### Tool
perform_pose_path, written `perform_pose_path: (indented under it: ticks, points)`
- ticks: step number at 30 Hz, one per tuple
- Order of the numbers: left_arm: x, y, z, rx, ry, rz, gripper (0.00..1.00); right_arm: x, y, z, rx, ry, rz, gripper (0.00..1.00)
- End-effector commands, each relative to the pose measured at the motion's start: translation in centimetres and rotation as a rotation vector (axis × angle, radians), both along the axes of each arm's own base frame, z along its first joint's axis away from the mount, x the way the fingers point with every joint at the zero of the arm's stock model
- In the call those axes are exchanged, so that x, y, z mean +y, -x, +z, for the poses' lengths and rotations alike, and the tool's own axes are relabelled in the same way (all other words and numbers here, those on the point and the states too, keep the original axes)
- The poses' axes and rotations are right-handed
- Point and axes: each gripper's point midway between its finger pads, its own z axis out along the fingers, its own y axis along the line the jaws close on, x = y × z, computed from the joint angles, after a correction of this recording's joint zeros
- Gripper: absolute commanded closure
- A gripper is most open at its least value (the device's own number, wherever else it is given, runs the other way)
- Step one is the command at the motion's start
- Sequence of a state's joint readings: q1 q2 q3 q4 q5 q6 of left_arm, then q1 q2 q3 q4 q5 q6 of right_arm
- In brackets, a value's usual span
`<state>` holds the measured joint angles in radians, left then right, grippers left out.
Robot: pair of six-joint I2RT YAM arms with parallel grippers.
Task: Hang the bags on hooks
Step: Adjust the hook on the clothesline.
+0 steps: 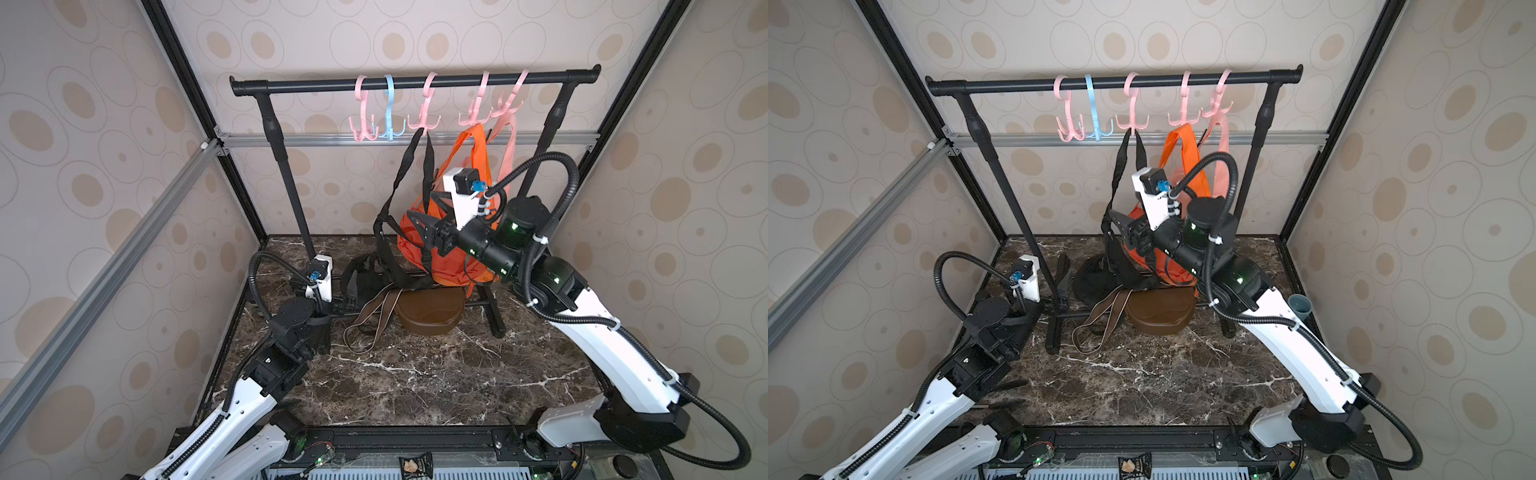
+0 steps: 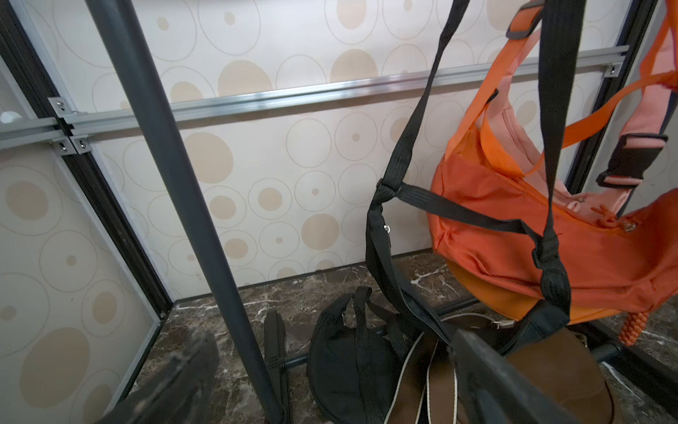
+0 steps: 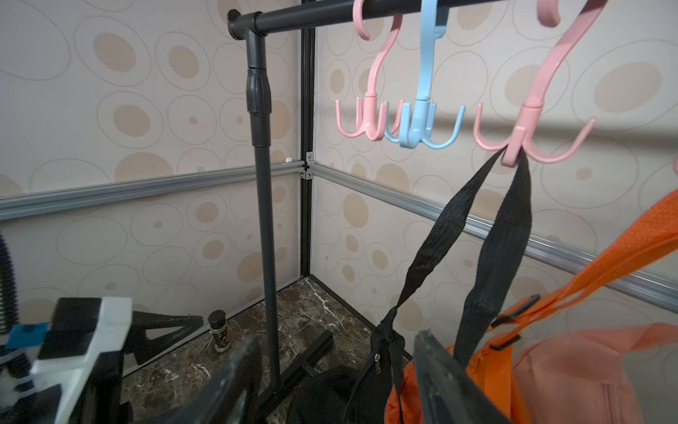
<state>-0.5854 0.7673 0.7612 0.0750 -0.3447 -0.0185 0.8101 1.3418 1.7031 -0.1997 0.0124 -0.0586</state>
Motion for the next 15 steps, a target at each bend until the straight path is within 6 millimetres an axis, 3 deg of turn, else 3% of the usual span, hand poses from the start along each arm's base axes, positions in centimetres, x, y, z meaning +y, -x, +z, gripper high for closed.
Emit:
perform_pose_path:
  ticks: [1, 4, 10, 15]
  points:
    - [1.4, 1.0, -0.3, 0.01, 0.027, 0.042, 0.0, -0.6, 2.2, -0.9, 0.053, -0.082, 0.014, 0.32]
    - [2.7, 1.5, -0.7, -0.012, 0.042, 0.094, 0.0, 0.8, 3.2, -6.4, 0.209, -0.041, 0.044, 0.31]
    - [3.1, 1.6, -0.9, -0.028, 0.075, 0.112, 0.0, 2.0, 2.5, -19.6, 0.494, 0.041, -0.056, 0.25]
    - [3.4, 1.8, -0.9, -0.04, 0.084, 0.122, 0.0, 4.0, 2.5, -28.9, 0.71, 0.053, -0.08, 0.23]
